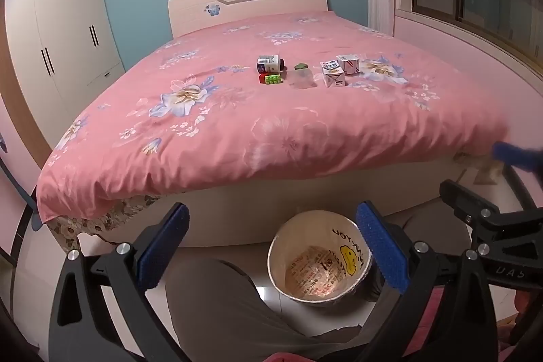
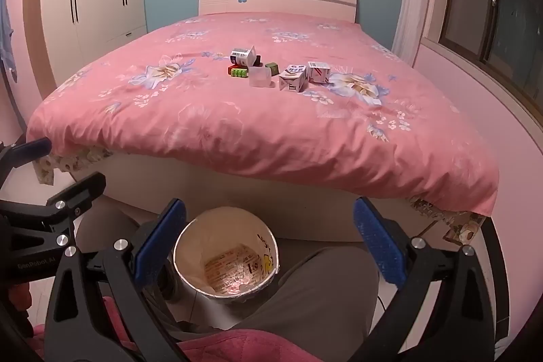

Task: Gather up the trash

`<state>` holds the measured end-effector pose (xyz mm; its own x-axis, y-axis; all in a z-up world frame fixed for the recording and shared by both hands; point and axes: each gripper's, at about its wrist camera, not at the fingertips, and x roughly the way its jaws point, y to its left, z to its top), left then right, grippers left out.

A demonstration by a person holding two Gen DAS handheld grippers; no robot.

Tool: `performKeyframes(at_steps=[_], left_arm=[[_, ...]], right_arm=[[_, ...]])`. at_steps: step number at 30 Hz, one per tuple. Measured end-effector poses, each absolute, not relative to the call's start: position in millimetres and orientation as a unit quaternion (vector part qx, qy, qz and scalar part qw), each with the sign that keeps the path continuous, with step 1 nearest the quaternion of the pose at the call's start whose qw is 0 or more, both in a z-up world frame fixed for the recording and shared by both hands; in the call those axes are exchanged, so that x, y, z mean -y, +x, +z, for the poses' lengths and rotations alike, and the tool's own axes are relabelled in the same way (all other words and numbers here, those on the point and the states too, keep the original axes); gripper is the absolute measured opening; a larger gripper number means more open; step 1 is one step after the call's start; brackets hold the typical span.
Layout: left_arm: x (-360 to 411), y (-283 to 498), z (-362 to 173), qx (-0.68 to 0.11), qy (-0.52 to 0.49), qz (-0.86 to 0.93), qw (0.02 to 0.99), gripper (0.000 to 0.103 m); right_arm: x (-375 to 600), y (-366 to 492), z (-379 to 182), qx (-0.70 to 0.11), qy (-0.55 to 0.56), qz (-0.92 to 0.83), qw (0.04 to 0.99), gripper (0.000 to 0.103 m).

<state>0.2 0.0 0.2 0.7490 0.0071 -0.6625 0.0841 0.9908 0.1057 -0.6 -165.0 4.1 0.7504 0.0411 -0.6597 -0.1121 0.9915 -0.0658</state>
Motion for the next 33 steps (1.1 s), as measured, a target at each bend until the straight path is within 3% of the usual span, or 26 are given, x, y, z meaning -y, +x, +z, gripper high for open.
performKeyframes(at_steps=[33], left_arm=[[0.8, -0.2, 17.9, -0.337, 0.069, -0.016, 0.939, 0.101]], right_arm=[[163.0, -3.8, 14.8, -0.338, -0.061, 0.035, 0.939, 0.096]])
